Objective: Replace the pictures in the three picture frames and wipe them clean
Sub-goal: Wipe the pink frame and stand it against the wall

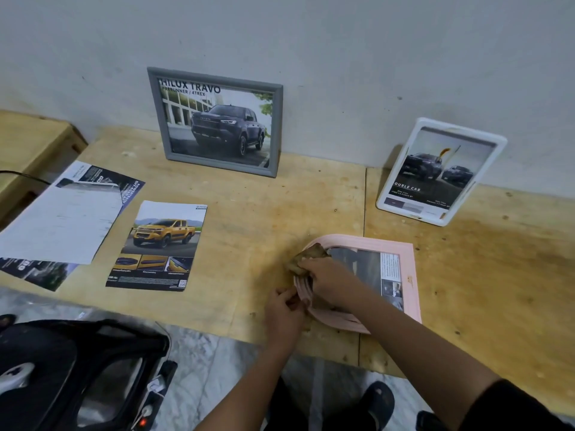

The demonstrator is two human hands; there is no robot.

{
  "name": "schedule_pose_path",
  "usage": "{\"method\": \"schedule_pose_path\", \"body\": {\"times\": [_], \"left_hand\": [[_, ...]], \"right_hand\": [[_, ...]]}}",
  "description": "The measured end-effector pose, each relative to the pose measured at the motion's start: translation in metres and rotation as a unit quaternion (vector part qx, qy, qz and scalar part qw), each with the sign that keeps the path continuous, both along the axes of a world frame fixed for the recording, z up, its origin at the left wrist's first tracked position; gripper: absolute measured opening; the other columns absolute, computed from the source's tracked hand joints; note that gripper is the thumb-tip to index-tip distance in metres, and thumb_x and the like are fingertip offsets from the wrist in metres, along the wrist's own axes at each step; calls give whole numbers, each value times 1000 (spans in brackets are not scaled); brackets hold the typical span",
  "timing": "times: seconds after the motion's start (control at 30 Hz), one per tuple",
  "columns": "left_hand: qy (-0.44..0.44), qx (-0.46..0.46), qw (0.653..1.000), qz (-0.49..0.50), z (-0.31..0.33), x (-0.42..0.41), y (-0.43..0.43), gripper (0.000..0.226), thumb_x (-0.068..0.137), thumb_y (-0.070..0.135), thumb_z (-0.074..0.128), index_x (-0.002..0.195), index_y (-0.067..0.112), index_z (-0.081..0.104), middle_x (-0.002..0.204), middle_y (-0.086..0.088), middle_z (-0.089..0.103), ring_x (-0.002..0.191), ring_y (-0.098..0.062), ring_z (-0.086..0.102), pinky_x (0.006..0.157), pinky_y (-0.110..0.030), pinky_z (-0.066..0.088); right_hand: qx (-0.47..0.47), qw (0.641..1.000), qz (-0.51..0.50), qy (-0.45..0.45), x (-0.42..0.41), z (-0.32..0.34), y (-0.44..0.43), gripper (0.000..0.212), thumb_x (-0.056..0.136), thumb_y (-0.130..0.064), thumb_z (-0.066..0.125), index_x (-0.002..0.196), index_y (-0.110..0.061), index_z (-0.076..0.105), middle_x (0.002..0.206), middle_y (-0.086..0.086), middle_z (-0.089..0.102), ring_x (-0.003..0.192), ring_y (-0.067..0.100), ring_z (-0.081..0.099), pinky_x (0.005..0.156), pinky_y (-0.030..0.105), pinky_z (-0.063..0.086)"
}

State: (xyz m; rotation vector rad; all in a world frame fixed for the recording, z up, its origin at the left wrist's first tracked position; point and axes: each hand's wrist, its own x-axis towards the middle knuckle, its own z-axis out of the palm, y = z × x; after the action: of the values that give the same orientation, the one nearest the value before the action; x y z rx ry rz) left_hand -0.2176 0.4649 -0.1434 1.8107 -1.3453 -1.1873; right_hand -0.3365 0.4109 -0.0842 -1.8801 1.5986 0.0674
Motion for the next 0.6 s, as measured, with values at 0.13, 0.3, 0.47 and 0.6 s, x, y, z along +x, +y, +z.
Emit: {"method": "schedule_pose_path", "body": {"times": [0.13,0.3,0.47,0.6], "left_hand": [[-18,-3,1000,13,-1,1,1,19,81,5,63,99,6,69,100,-6,62,83,-14,54,62,-12,35],[-10,25,1000,13,1,1,-1,19,82,3,61,100,2,68,98,-3,57,85,-13,50,62,-16,34],[35,121,992,-2,-5,20,-16,22,84,7,52,96,10,70,97,-14,68,87,-25,61,77,-36,50],[61,140,988,16,-5,28,-50,26,91,11,47,83,18,71,96,-12,69,92,-28,63,88,-44,52]], "right_hand": [[32,999,21,-20,-2,0,14,40,87,-7,45,123,-18,58,113,11,64,90,23,54,74,27,39],[30,999,8,-23,-8,-1,32,37,90,-12,42,122,-20,58,109,12,64,92,26,56,78,32,44],[12,999,-4,-46,-8,-2,34,34,94,-13,39,122,-22,58,110,10,63,86,21,52,68,26,34],[-1,997,-24,-70,-8,-8,41,30,96,-18,39,119,-23,58,109,7,63,81,15,48,60,17,31]]}}
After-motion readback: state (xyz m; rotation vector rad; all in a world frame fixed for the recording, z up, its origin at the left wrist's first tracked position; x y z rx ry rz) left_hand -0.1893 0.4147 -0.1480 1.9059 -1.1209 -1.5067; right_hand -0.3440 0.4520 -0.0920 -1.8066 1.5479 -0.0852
